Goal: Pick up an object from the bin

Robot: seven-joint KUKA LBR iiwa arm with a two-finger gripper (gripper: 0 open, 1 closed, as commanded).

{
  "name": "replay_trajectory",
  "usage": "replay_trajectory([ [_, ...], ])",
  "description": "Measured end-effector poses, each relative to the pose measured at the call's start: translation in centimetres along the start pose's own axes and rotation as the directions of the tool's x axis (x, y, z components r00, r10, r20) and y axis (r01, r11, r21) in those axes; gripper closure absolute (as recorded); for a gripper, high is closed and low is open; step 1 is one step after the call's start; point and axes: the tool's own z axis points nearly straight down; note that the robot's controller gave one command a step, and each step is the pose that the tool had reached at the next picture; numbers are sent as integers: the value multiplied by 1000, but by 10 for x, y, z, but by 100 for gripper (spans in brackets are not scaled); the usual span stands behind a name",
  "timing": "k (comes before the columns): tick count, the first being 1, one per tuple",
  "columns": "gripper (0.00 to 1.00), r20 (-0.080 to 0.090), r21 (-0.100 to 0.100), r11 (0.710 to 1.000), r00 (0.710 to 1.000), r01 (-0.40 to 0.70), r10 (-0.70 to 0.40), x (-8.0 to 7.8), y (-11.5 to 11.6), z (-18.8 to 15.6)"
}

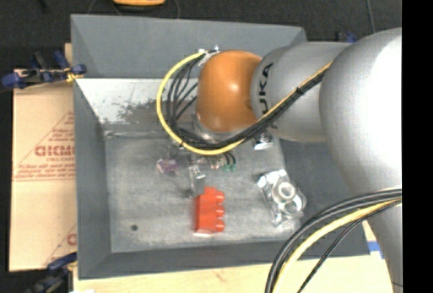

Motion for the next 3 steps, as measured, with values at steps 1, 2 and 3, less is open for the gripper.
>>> replay_trajectory([
  [1, 0, 7, 0, 1000, 1000, 11, -11, -11, -6, 15],
  [2, 100, 9, -2, 1000, 1000, 7, -7, -11, -6, 13],
  [3, 100, 6, 1, 978, 978, 208, -208, -2, -6, 13],
])
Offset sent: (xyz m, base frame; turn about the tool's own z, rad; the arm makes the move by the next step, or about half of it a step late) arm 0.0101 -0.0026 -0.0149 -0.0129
